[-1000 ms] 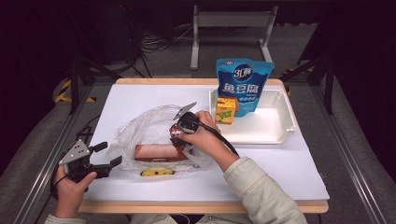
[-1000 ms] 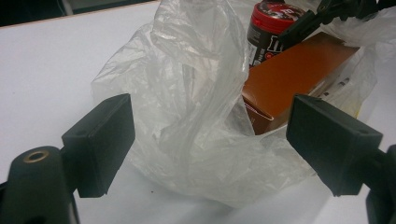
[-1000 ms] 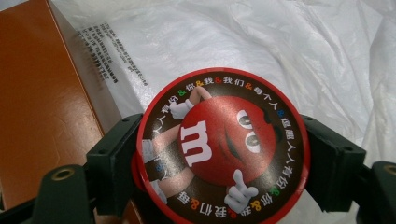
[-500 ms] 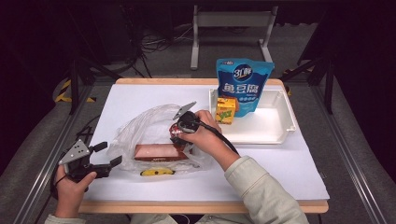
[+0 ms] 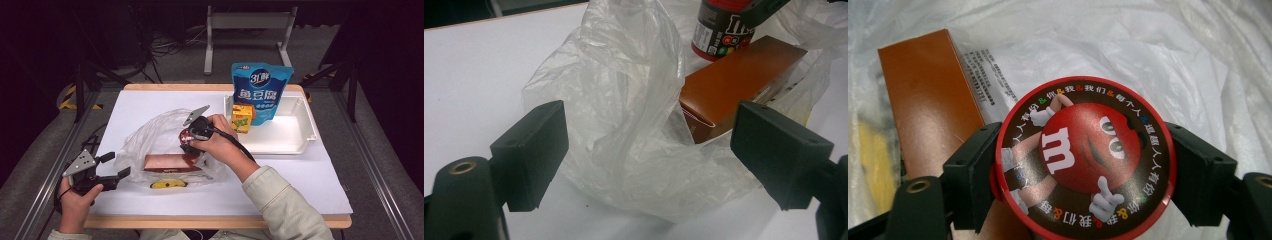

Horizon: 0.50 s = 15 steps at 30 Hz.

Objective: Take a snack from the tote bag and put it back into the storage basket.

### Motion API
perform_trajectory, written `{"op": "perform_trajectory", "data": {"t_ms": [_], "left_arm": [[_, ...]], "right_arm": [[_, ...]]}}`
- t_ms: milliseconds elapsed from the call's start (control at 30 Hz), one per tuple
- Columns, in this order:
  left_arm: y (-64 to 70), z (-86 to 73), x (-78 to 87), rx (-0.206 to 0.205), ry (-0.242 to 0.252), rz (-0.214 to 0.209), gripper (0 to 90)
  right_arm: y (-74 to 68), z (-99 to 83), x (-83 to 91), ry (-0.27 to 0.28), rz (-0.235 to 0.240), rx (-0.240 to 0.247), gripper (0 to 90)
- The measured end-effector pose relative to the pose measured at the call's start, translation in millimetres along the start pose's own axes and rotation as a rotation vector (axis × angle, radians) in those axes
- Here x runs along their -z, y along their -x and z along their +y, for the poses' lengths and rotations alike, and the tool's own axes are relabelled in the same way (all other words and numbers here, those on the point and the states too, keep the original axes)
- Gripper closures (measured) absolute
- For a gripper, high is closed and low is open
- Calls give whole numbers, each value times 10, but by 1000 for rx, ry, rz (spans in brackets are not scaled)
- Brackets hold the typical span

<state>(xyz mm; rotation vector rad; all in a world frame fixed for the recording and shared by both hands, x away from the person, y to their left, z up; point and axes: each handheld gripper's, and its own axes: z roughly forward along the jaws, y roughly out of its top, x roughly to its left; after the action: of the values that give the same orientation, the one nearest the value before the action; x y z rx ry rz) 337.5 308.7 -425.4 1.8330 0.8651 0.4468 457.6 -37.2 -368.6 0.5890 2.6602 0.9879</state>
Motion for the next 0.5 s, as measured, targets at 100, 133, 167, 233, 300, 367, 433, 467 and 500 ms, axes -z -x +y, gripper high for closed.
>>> {"op": "perform_trajectory", "data": {"t_ms": [100, 133, 167, 233, 300, 367, 433, 467, 500], "left_arm": [[-1, 0, 1, 0, 1, 1, 161], [-1, 0, 1, 0, 1, 1, 160], [0, 0, 2, 0, 1, 1, 160], [1, 0, 2, 0, 1, 1, 160], [0, -1, 1, 0, 1, 1, 160], [2, 0, 2, 0, 1, 2, 161], [2, 1, 3, -1, -1, 2, 161], [2, 1, 4, 0, -1, 3, 160], [2, 1, 3, -1, -1, 2, 161]], "right_arm": [[-6, 29, 38, 11, 3, 11, 240], [-10, 44, 56, 16, 4, 16, 239], [-14, 54, 69, 20, 6, 18, 240], [-15, 63, 83, 24, 6, 24, 239], [-26, 88, 119, 32, 5, 29, 240], [-31, 105, 147, 36, 5, 33, 239], [-38, 122, 172, 43, 9, 33, 240], [-40, 131, 187, 45, 12, 35, 240], [-47, 142, 203, 49, 17, 34, 240]]}}
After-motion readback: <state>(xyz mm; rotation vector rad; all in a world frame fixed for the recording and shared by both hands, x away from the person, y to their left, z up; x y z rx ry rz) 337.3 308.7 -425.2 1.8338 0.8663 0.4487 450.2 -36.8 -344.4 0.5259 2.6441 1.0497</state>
